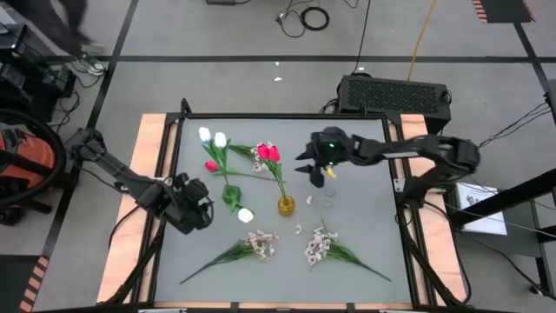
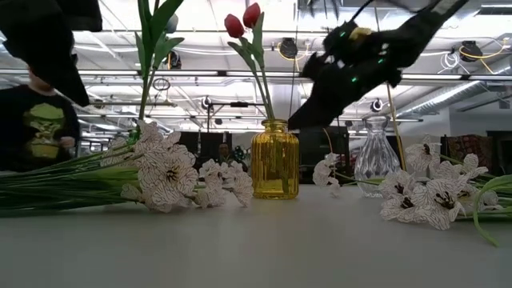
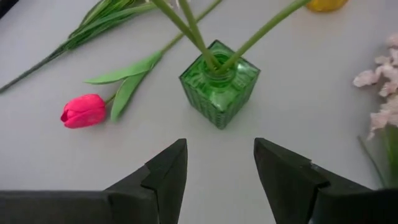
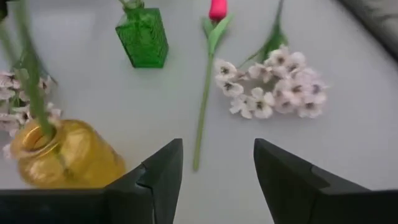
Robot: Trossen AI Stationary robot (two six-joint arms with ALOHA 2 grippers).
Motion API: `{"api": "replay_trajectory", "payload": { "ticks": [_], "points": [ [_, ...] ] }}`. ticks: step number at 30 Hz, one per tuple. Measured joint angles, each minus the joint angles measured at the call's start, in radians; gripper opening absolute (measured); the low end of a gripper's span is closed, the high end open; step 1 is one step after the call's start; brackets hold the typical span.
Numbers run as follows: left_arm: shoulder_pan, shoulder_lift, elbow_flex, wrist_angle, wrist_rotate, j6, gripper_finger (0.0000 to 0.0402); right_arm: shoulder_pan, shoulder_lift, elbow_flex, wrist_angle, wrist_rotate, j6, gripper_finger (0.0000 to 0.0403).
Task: Sort flowers into vase by color
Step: Put the pink flower into the yellow flower vase
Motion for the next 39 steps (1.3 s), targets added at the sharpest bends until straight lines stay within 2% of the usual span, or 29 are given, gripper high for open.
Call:
{"api": "replay_trajectory", "payload": {
  "ticks": [4,8,14,18,23,28,31,35,39],
  "points": [
    [-0.048,0.0,0.0,0.001,-0.046,-0.035,0.0194,-0.015,0.138,0.105,0.007,-0.091,-0.005,0.019],
    [-0.076,0.001,0.0,0.01,-0.085,-0.035,0.0194,-0.012,0.259,0.198,-0.039,-0.11,-0.062,0.019],
    [-0.093,0.001,0.0,0.027,-0.098,-0.035,0.0194,-0.012,0.388,0.247,-0.032,-0.155,-0.092,0.019],
    [-0.098,0.001,0.0,0.025,-0.115,-0.035,0.0194,-0.005,0.429,0.249,-0.026,-0.159,-0.116,0.019],
    [-0.098,0.001,0.0,0.025,-0.119,-0.035,0.0194,0.008,0.474,0.249,-0.016,-0.212,-0.116,0.019],
    [-0.098,0.001,0.0,0.025,-0.119,-0.035,0.0194,0.027,0.491,0.249,0.018,-0.208,-0.12,0.019],
    [-0.098,0.002,0.0,0.025,-0.119,-0.034,0.0194,0.032,0.505,0.249,0.04,-0.158,-0.121,0.0186],
    [-0.098,0.002,0.0,0.025,-0.119,-0.034,0.0194,0.033,0.521,0.251,0.047,-0.106,-0.119,0.0153],
    [-0.098,0.002,0.0,0.025,-0.119,-0.034,0.0194,0.032,0.532,0.252,0.043,-0.077,-0.112,0.0091]
  ]
}}
